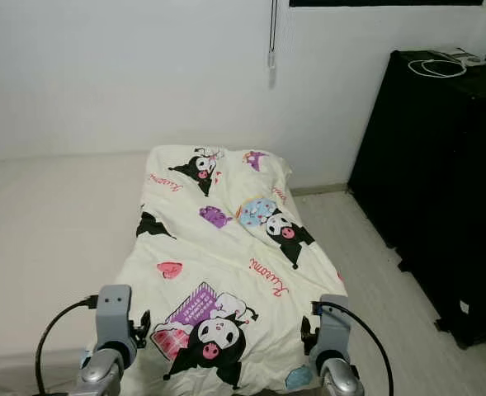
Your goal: Clean up the room
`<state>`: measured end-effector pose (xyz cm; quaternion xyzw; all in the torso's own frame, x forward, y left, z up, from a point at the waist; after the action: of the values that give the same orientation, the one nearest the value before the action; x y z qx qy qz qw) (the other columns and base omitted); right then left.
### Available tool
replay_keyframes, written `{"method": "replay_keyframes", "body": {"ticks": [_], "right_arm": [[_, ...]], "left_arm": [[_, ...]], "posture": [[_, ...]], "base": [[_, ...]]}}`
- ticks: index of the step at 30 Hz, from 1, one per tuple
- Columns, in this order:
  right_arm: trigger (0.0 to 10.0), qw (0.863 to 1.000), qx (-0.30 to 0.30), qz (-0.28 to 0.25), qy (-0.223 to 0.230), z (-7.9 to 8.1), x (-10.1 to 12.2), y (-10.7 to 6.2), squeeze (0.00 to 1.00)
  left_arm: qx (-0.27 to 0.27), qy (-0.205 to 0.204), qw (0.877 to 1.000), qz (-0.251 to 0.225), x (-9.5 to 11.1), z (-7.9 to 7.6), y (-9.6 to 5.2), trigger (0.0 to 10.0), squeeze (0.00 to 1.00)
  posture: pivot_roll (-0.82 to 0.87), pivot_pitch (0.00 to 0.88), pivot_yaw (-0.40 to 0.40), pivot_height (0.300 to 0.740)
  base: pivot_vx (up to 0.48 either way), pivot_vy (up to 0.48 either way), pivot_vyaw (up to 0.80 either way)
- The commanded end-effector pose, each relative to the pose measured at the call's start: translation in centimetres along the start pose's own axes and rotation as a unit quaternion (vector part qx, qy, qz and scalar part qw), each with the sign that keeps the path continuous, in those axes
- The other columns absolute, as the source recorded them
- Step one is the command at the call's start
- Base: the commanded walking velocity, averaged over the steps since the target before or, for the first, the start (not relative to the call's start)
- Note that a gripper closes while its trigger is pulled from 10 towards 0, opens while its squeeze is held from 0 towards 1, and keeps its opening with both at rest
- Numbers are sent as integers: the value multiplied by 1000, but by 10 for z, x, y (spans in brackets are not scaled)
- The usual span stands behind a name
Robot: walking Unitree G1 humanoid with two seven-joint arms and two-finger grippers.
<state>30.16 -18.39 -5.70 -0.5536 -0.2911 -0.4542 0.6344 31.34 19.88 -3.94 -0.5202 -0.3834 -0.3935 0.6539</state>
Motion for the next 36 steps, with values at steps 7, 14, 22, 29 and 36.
{"method": "replay_keyframes", "body": {"ticks": [7, 14, 22, 29, 36], "right_arm": [[10000, 999, -5, 32, 2, -4, -12, -2, 0], [10000, 999, 1, 45, 2, -3, -14, -1, 0], [10000, 999, 3, 47, -3, -2, -15, -1, 0], [10000, 999, 3, 50, -4, -2, -16, -1, 0], [10000, 998, 4, 54, -7, -3, -17, -2, 0]], "left_arm": [[-13, -2, 1000, 21, -12, -7, -4, 10000, 0], [-21, 1, 1000, 19, -10, -10, -3, 10000, 0], [-32, 6, 999, 19, -12, -15, -5, 10000, 0], [-40, 12, 999, 19, -11, -18, -5, 10000, 0], [-43, 13, 999, 18, -11, -20, -5, 10000, 0]], "posture": [[23, 72, -14, 734], [32, 76, -25, 734], [26, 76, -23, 734], [28, 69, -25, 734], [31, 56, -24, 734]], "base": [[0, 0, 0], [0, 0, 0], [0, 0, 0], [0, 0, 0], [0, 0, 0]]}}
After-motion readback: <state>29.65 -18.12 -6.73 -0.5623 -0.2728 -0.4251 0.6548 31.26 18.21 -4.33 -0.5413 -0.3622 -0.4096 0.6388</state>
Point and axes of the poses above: a point about 5 cm out from each wrist's last joint towards the gripper, its own y axis pointing out of the wrist towards the gripper, its own x axis along the axis of the wrist's last joint, z = x × y, the point moved 6 cm from there along y, pointing out of the wrist towards the gripper, and after that the axes turned 9 degrees about y, right-handed, at the moved point
